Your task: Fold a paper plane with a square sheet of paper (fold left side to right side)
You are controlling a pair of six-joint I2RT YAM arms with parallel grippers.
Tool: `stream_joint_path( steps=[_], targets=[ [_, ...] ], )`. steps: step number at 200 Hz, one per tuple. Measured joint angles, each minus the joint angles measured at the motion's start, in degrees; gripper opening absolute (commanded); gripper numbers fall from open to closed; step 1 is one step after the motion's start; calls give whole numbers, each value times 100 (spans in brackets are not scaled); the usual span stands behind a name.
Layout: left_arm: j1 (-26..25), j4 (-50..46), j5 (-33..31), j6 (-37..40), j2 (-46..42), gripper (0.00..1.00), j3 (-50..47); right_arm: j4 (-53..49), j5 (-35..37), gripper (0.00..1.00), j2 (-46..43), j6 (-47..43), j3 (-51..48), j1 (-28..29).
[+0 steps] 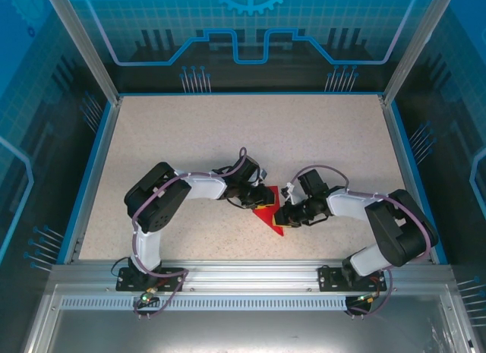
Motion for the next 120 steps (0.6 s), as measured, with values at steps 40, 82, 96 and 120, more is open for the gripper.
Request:
stream_joint_path(
  steps=[40, 82, 96, 120],
  targets=[
    [0, 0, 0, 0, -2, 30, -2, -118, 221, 18, 4, -42, 52, 96],
    [0, 0, 0, 0, -2, 30, -2, -129, 247, 18, 4, -44, 52, 111],
    [0, 0, 0, 0, -2, 30, -2, -131, 262, 18, 4, -42, 48, 122],
    [0, -2, 0, 0, -2, 30, -2, -133, 313, 18, 4, -42, 35, 175]
  ],
)
